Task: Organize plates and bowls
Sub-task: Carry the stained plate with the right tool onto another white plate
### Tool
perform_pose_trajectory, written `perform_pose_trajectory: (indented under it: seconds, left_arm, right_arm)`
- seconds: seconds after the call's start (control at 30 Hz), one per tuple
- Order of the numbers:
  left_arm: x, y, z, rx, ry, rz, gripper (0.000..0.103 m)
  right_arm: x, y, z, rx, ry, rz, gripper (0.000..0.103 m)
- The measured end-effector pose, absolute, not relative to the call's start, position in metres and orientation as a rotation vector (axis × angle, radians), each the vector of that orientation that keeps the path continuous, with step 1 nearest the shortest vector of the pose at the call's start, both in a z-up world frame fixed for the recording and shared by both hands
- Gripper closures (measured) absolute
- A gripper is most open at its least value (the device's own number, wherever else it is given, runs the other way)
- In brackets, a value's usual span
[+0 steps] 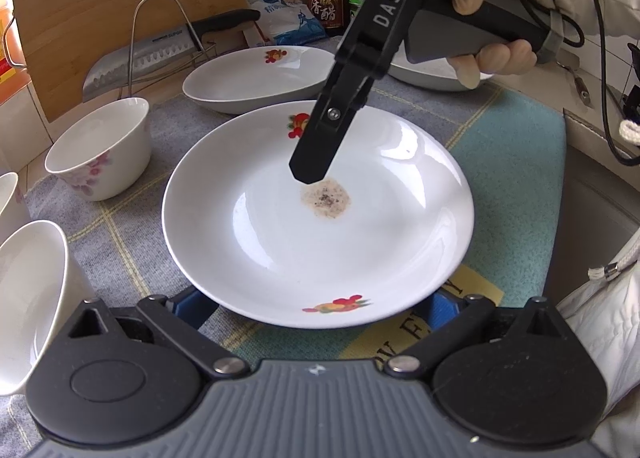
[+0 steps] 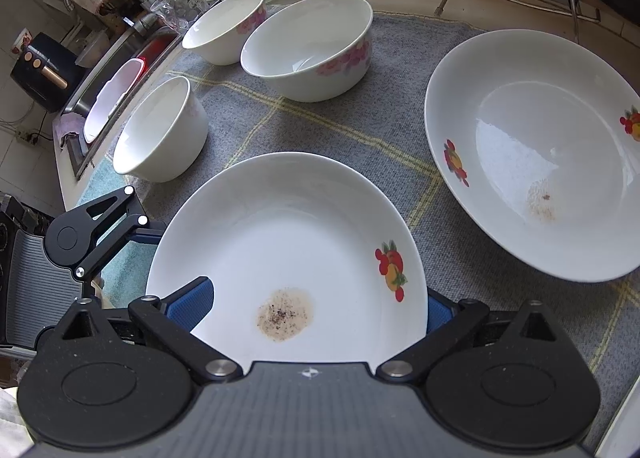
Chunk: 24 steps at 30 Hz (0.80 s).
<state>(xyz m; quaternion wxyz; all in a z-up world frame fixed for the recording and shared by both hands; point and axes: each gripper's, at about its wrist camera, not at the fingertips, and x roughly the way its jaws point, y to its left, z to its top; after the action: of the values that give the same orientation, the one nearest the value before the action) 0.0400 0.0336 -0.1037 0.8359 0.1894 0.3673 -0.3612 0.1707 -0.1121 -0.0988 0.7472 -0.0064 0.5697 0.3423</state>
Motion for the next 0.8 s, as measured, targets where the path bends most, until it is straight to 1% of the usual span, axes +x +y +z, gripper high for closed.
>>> perform_pose_trajectory:
  seconds: [0.43,0.8]
  left_arm:
    - [0.038,0.014,-0.084,0.424,0.760,-0.788,0.002]
    - [0.040,-0.031,-0.067,0.458,0.718,-0.846,0.002]
  right_arm:
    - [0.159,-0.137,-0.078,-0.007,1.199,0.736,0.000]
    - [0.141,-0.191,-0.056,0.019,1.140,0.670,0.000]
